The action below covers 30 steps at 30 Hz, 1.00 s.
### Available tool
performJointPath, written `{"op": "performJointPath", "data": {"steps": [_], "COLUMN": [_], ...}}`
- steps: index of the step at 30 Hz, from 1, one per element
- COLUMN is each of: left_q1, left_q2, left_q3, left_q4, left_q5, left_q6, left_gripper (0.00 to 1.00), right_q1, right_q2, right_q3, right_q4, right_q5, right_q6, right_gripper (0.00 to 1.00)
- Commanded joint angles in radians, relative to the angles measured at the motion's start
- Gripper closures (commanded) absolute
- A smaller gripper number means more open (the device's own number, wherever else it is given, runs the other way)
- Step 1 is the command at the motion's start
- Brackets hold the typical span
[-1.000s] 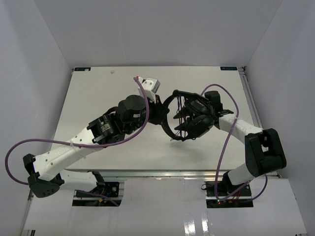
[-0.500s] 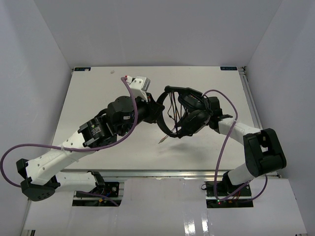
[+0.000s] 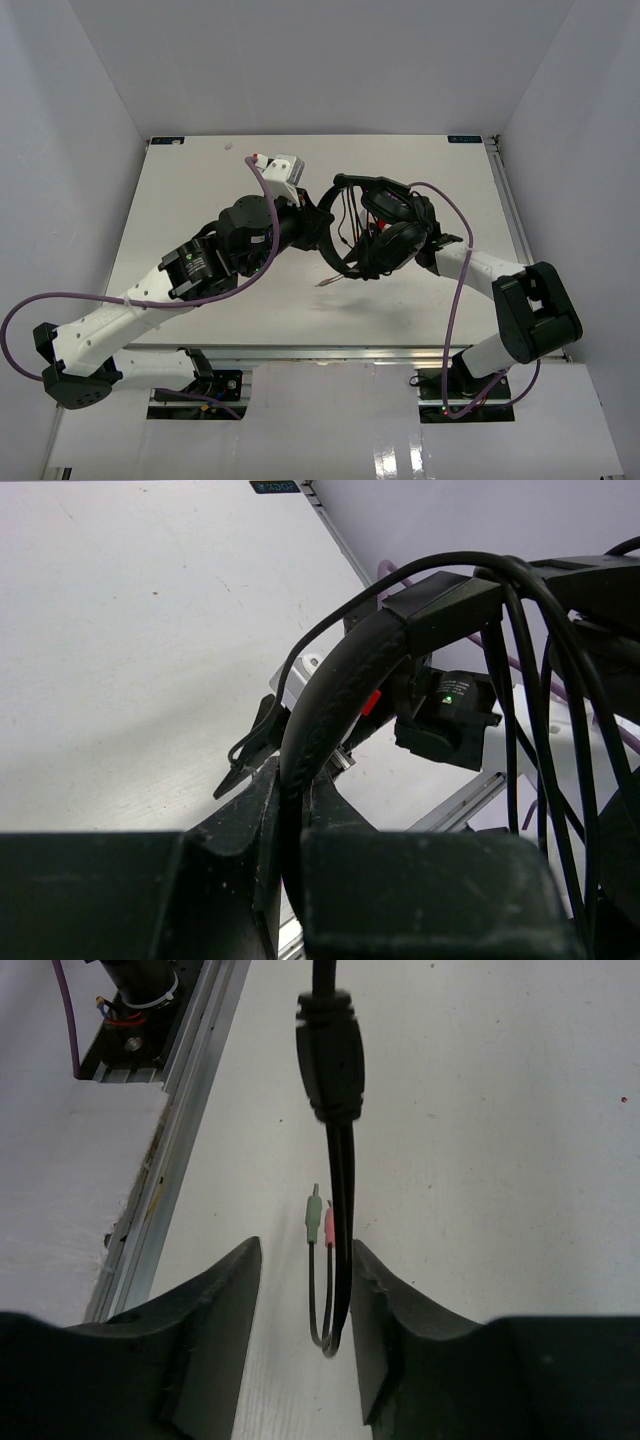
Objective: Wrap the headphones
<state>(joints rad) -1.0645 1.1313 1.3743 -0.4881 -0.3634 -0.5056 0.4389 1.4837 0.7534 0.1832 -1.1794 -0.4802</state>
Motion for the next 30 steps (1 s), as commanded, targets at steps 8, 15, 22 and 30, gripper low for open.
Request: {"op": "performJointPath", "data": {"steps": [8, 15, 22, 30], "left_q1": [-0.006, -0.005, -0.005, 0.025], "left_q2": [-0.070, -0.122, -0.116, -0.082], "left_q3": [-0.005, -0.100, -0.133, -0.126], "left_q4": [0.061, 0.171, 0.233, 0.207], "left_q5": [-0.138, -0.368, -0.519, -0.603], "left_q6": [-0.076, -0.146, -0.203, -0.212], "left_gripper": [1.00, 1.00, 1.00, 1.00], "right_q1": [0.001, 0.031, 0.081, 0.092], "right_q2": [-0.075, -0.242, -0.304, -0.406], "right_q3": [0.005, -0.007, 0.121, 0.244], "right_q4": [0.007, -0.210, -0.626, -0.868], "right_q5": [0.028, 0.219, 0.454, 0.682], "right_q6": [0.051, -0.053, -0.304, -0.543], "right_gripper": [0.92, 0.92, 0.92, 0.92]}}
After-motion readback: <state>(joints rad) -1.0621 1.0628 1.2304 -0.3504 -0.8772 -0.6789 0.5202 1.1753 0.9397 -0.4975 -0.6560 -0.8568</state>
